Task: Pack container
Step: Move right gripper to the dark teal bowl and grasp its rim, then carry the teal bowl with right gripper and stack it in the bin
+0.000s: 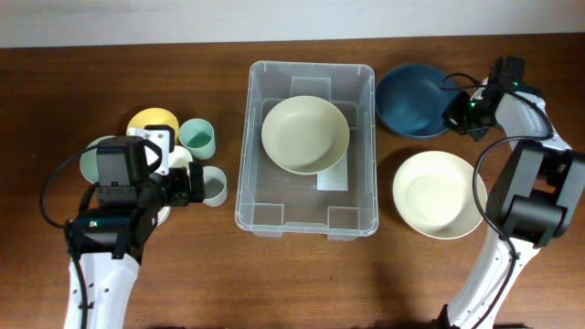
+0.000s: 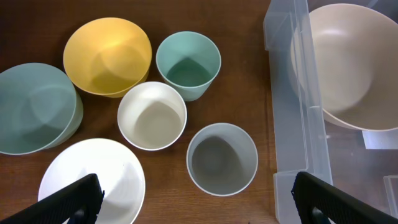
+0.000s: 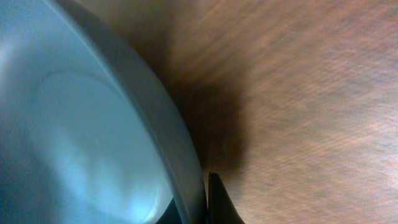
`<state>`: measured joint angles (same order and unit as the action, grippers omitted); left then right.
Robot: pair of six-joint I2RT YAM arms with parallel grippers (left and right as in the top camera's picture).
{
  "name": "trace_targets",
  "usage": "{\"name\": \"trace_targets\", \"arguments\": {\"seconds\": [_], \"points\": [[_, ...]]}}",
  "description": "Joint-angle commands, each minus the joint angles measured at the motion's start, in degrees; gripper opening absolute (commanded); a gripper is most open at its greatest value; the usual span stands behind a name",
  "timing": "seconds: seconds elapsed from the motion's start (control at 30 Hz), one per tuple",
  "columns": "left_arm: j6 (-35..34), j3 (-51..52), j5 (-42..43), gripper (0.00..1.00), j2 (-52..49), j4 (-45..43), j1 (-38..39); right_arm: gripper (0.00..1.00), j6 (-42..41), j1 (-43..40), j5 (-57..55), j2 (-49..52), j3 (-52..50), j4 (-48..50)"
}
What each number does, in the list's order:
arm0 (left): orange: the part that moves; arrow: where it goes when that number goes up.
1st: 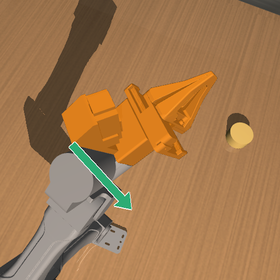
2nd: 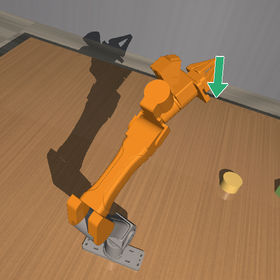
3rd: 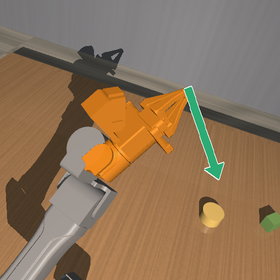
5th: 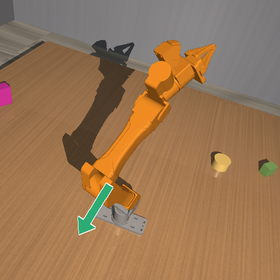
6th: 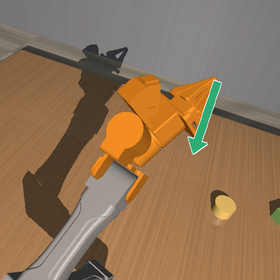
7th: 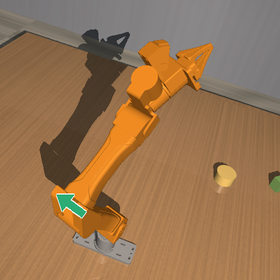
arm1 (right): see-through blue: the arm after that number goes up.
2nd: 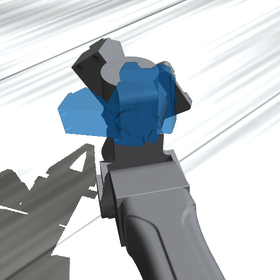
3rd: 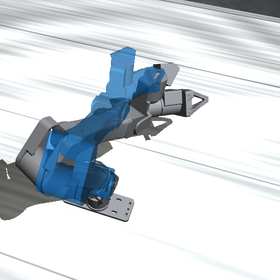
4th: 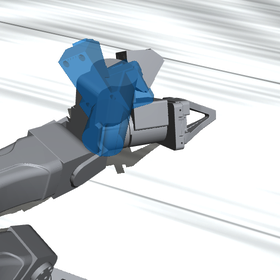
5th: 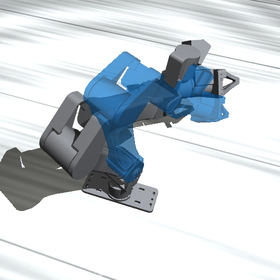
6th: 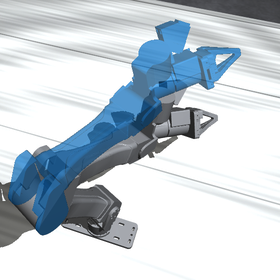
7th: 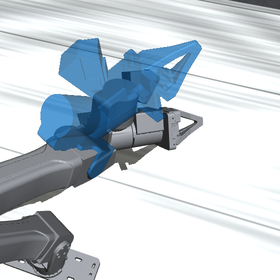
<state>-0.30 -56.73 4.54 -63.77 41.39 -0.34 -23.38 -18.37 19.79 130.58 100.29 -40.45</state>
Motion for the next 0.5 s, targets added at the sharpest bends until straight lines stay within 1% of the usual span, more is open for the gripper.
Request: {"name": "trace_targets", "arguments": {"seconds": [0.0,0.07,0.2,0.37,0.47], "points": [[-0.3,-1.1,0.2,0.99,0.1,0.1,0.2,0.04,0.4,-2.2,11.1,1.1,0.4,0.8],[-0.3,-1.1,0.2,0.99,0.1,0.1,0.2,0.04,0.4,-3.3,13.1,0.5,1.1,-0.6],[-0.3,-1.1,0.2,0.99,0.1,0.1,0.2,0.04,0.5,-3.8,13.2,-2.8,1.2,-1.4],[-0.3,-1.1,0.2,1.00,0.1,0.1,0.2,0.04,0.9,-3.3,13.3,-11.8,1.2,-1.5],[-0.3,-1.1,0.2,1.00,0.1,0.1,0.2,0.04,4.4,-2.1,15.5,-18.3,1.2,-1.9]]}}
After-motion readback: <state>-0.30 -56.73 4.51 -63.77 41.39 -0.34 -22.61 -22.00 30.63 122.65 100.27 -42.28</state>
